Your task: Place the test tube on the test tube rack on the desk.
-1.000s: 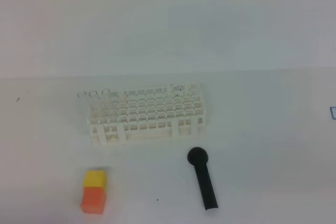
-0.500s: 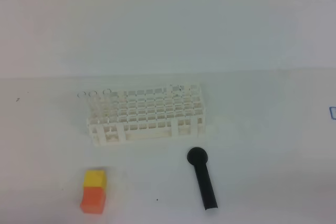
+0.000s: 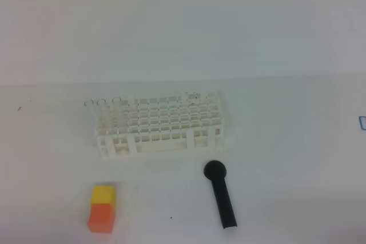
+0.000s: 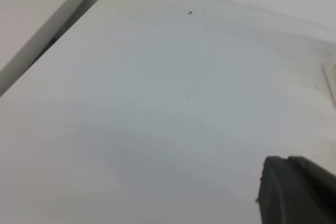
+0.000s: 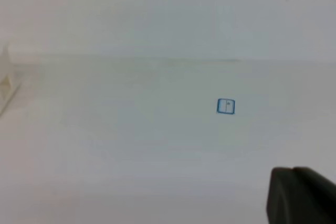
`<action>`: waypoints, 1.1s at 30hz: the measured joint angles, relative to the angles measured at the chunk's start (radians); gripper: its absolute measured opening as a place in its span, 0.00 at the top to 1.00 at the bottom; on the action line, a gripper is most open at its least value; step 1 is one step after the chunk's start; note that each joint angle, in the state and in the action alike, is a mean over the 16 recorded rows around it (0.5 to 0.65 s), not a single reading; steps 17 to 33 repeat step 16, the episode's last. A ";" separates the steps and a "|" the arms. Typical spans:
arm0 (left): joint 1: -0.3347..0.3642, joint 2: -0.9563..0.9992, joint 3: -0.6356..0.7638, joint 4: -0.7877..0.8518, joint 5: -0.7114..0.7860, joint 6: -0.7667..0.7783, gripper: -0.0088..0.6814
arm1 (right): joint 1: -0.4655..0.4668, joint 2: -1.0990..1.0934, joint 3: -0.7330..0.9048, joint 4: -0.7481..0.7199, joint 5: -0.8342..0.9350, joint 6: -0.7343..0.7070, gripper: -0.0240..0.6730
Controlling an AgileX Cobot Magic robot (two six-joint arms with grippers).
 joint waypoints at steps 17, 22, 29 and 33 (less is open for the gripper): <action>0.000 0.000 0.002 0.000 0.001 0.000 0.99 | 0.000 -0.027 0.003 0.013 0.125 0.014 0.97; 0.000 0.000 0.002 0.000 0.001 0.000 0.99 | 0.000 -0.027 0.003 0.013 0.125 0.014 0.97; 0.000 0.000 0.002 0.000 0.001 0.000 0.99 | 0.000 -0.027 0.003 0.013 0.125 0.014 0.97; 0.000 0.000 0.002 0.000 0.001 0.000 0.99 | 0.000 -0.027 0.003 0.013 0.125 0.014 0.97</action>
